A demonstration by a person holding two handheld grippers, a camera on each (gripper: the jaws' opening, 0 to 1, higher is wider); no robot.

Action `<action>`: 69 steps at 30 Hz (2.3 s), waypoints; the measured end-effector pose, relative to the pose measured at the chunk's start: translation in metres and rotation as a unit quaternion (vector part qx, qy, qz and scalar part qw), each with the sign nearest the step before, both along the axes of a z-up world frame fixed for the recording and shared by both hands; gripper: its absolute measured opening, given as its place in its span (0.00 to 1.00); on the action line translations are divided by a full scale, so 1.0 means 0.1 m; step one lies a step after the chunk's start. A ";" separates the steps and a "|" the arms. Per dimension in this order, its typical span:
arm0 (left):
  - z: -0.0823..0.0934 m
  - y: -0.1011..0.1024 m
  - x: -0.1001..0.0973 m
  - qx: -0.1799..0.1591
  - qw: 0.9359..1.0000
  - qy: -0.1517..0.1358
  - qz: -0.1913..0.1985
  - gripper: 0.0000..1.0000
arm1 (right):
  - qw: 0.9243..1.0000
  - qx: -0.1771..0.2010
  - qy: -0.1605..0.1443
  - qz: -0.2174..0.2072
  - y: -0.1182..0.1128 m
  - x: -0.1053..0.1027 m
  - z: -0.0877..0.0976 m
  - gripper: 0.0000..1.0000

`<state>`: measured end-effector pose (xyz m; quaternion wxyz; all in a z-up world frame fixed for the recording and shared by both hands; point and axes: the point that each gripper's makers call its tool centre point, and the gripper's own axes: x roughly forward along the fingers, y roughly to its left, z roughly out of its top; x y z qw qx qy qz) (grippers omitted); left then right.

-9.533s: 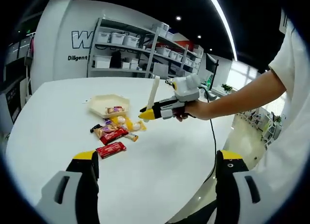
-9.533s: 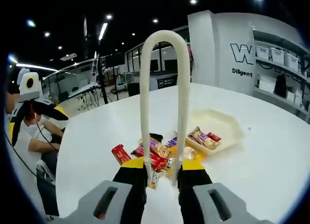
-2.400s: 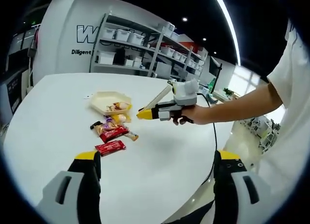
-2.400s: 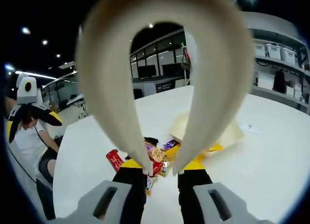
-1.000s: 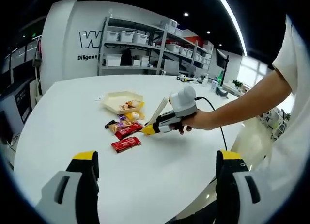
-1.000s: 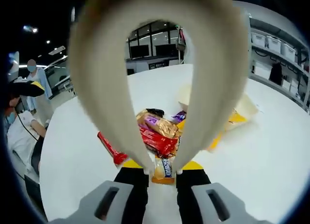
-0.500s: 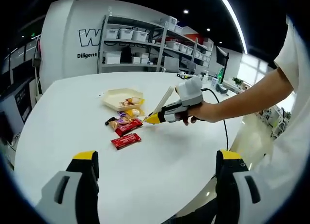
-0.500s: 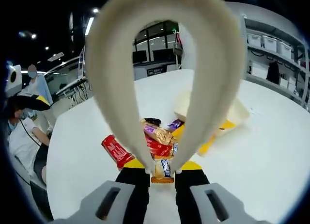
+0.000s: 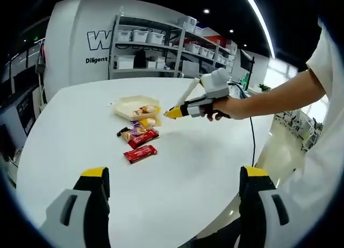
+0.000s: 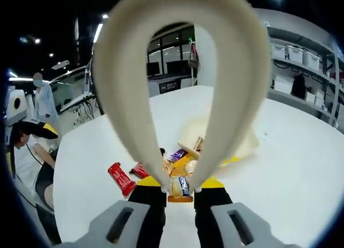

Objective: Place the target food into the container with the food tongs after gripping and lifting it, then release it inside without dropping or visibly crushing the food.

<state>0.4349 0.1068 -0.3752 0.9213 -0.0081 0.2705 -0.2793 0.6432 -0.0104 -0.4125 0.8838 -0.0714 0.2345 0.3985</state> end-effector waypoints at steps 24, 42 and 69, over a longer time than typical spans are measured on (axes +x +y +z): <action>-0.07 0.06 0.01 0.005 1.000 0.027 0.008 0.99 | 0.999 -0.007 0.030 -0.018 0.16 0.66 -0.01 0.13; -0.04 0.01 0.03 0.017 0.999 0.029 -0.001 0.99 | 0.998 -0.025 0.044 -0.024 0.21 0.93 -0.21 0.13; -0.08 0.07 -0.01 0.006 0.999 0.033 0.009 0.99 | 0.998 -0.039 0.040 -0.022 0.20 1.05 -0.28 0.14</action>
